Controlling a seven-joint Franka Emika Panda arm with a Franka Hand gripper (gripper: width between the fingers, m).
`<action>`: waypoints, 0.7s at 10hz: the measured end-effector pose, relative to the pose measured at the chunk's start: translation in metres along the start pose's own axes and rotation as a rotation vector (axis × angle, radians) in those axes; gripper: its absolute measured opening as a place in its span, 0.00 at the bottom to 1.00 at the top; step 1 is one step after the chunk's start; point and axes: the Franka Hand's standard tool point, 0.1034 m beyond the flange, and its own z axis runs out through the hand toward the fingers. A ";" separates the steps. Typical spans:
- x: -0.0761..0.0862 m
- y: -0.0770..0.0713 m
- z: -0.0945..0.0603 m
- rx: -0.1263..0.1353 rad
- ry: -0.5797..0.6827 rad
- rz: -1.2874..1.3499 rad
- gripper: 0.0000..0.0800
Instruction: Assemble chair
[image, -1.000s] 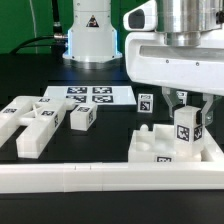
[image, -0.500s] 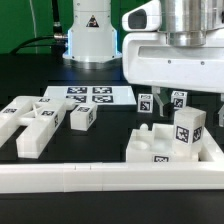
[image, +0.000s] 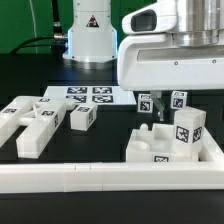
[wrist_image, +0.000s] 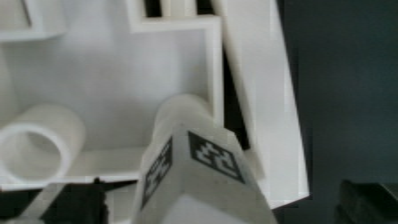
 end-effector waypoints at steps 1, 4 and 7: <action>0.000 0.000 0.000 -0.002 0.001 -0.077 0.81; 0.001 0.001 -0.001 -0.018 0.003 -0.328 0.81; 0.002 0.004 0.000 -0.029 0.002 -0.551 0.81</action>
Offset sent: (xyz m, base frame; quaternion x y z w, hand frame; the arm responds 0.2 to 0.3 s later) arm -0.0020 0.0006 0.0009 0.0021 0.0014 -0.1269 0.9919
